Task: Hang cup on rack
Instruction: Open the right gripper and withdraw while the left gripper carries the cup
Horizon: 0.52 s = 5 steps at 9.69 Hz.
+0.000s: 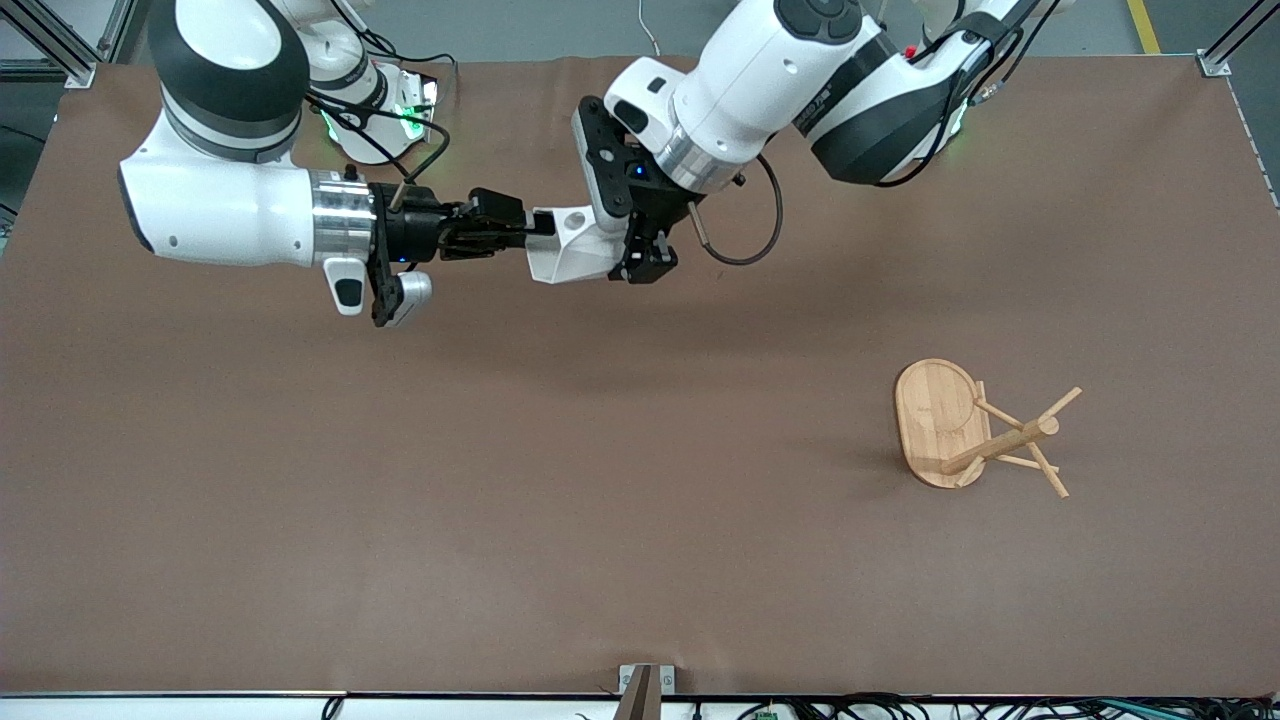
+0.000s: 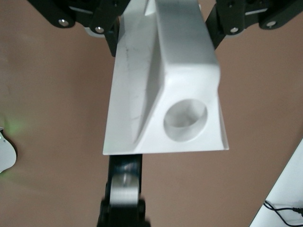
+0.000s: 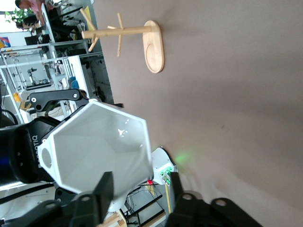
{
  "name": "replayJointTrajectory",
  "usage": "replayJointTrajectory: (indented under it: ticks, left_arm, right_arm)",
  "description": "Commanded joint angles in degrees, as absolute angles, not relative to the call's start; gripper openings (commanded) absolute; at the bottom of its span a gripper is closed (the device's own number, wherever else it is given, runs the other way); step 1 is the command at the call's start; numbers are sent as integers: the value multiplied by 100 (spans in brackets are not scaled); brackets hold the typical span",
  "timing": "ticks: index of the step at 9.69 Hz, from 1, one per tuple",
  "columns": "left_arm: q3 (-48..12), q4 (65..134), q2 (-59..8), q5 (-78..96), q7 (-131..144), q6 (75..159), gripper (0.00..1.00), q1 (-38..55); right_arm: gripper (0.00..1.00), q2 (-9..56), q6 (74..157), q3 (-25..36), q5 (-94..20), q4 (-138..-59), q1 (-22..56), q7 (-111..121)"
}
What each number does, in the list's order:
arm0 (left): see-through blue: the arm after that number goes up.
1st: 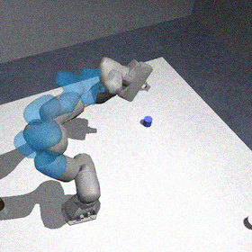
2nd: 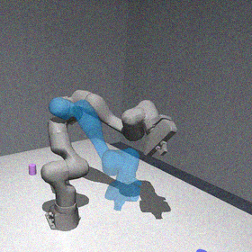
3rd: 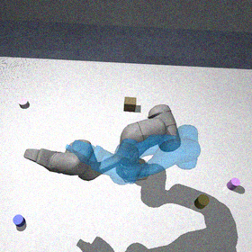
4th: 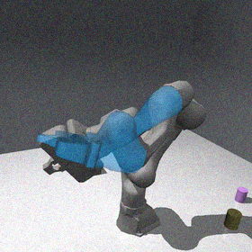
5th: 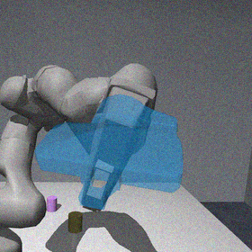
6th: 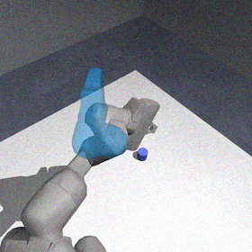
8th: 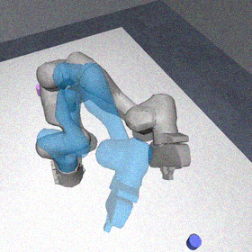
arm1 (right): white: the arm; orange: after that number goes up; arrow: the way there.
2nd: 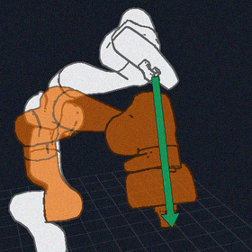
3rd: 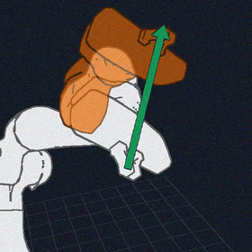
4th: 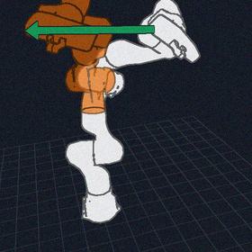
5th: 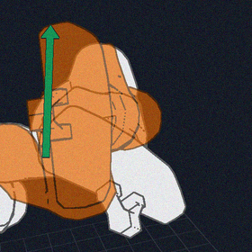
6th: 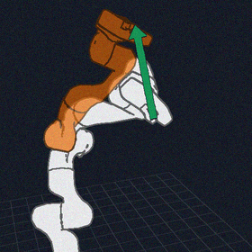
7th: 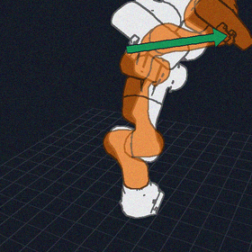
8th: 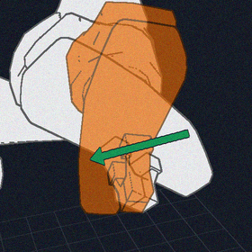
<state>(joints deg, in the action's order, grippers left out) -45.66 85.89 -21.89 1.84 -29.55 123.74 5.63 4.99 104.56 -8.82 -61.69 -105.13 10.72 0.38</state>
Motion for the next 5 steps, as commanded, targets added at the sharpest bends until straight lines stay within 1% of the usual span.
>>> replayJointTrajectory:
  ticks: [1,2,3,5]
  left_arm:
    - [-4299,8736,-2311,-262,-2927,12235,0,492]
    - [-4159,8736,-2390,-272,-2918,12226,0,483]
    - [-4105,8762,-2417,-264,-2857,12191,1,475]
    - [-4026,8798,-2417,-272,-2227,11823,1,326]
  right_arm:
    - [100,308,9985,-897,-6135,-10652,573,-9]
    - [100,325,9915,-879,-5943,-10644,354,-9]
    - [100,316,9914,-862,-5350,-10617,125,-17]
    - [100,299,9923,-800,-3657,-10600,-419,-175]
